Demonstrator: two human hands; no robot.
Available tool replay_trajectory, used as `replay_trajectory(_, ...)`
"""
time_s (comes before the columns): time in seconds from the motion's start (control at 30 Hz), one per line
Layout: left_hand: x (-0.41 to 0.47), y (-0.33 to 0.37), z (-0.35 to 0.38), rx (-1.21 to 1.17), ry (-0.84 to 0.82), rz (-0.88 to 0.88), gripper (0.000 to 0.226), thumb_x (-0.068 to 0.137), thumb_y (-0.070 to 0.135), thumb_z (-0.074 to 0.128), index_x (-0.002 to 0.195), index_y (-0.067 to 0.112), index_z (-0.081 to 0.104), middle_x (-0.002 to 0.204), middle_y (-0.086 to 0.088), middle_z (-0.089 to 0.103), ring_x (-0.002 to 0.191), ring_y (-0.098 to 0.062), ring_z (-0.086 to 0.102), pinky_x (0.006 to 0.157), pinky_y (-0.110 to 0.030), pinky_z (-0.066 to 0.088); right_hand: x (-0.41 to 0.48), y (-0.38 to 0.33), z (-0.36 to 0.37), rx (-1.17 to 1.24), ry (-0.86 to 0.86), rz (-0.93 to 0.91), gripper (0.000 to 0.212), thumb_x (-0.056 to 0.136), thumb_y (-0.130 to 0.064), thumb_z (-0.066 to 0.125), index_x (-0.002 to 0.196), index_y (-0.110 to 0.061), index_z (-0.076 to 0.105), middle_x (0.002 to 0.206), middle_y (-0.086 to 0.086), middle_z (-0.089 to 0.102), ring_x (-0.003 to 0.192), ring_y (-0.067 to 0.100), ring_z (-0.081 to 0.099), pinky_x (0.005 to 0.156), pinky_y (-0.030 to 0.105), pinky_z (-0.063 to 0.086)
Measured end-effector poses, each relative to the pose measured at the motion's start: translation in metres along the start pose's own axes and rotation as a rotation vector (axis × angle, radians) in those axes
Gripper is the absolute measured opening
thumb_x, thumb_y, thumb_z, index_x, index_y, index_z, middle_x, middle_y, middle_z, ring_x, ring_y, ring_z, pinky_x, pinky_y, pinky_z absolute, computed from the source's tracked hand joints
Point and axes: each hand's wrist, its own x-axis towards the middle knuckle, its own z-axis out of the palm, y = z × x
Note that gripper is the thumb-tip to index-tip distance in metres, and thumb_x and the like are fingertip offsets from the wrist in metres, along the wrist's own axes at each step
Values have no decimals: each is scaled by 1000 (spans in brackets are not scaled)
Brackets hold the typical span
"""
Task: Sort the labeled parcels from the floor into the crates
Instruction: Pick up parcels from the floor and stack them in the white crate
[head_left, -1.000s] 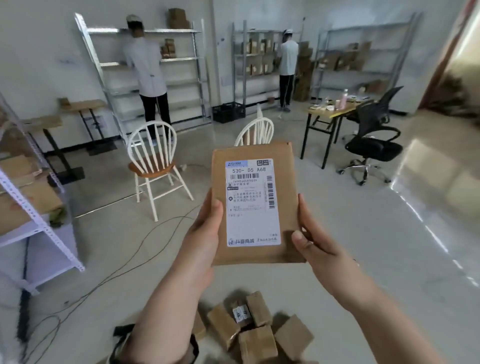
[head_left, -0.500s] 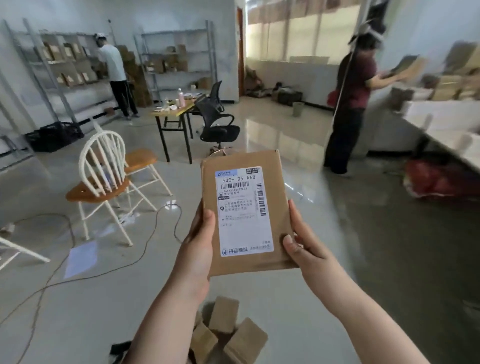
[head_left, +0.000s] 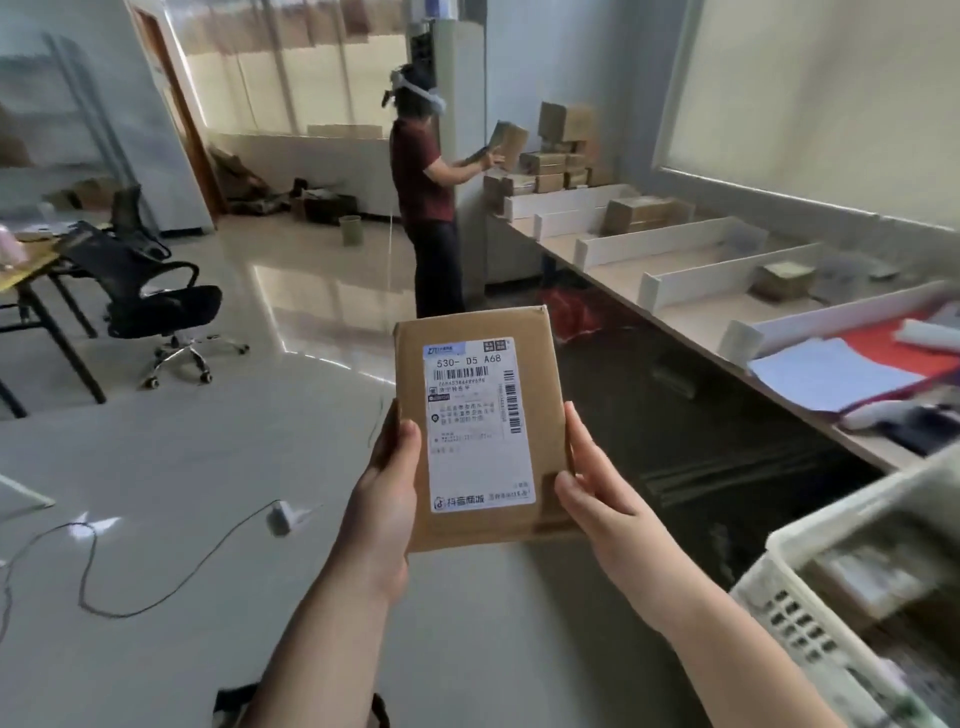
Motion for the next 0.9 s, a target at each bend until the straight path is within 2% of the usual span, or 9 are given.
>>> replay_trajectory(0.1,8,-15,61,-9,-71,-30,24,98,42,42,101,35,65,99,10,74,98,-18,68,91,-45,52,-10,1,-57,-18,104,-2,55,98,-5,38,132,-46,23,123,-34,48,98,-17,58,74,2,44)
replay_trajectory(0.23,16,-39,141,-16,-188,-75,29,98,42,41,115,33,62,106,8,72,104,-20,66,97,-48,48,-26,-4,-134,-54,223,-10,56,96,-5,41,132,-46,28,127,-25,52,93,-12,62,73,4,46)
replay_trajectory(0.37,24,-63,219,-6,-355,-140,36,97,43,39,124,28,59,114,4,70,110,-22,63,101,-48,45,-47,-15,-204,-32,355,-2,57,93,-1,41,136,-36,29,135,-9,51,89,-7,64,70,7,48)
replay_trajectory(0.5,32,-82,291,22,-498,-175,39,98,43,39,134,35,49,112,6,70,108,-21,63,98,-48,47,-71,-20,-257,-21,510,7,51,95,-1,40,131,-36,36,117,-18,58,83,-9,65,64,6,48)
replay_trajectory(0.57,37,-91,321,40,-585,-181,39,98,43,38,137,40,43,112,8,70,108,-20,64,98,-49,48,-80,-20,-279,-27,590,17,50,95,-4,41,131,-38,36,117,-20,57,82,-9,65,63,7,48)
replay_trajectory(0.6,39,-94,336,61,-636,-184,40,99,43,37,138,42,41,112,8,70,107,-19,64,98,-49,48,-83,-19,-288,-33,633,16,51,95,-6,42,132,-40,35,119,-18,57,85,-9,64,66,8,49)
replay_trajectory(0.7,48,-100,378,138,-776,-189,40,98,45,35,138,45,39,114,9,69,105,-19,66,96,-49,49,-88,-16,-312,-48,785,22,52,97,-13,44,135,-47,35,124,-20,57,103,0,61,89,22,48)
replay_trajectory(0.73,52,-103,393,164,-813,-196,40,98,46,35,138,46,39,114,9,69,104,-19,66,96,-49,49,-88,-15,-319,-50,842,28,52,98,-13,43,136,-48,34,122,-22,57,106,1,59,90,23,46)
replay_trajectory(0.9,65,-114,455,265,-977,-263,35,98,45,37,131,48,47,107,11,72,101,-18,67,97,-48,48,-91,-12,-345,-26,1088,58,51,100,-12,39,134,-49,30,102,-33,57,84,-18,60,64,1,45)
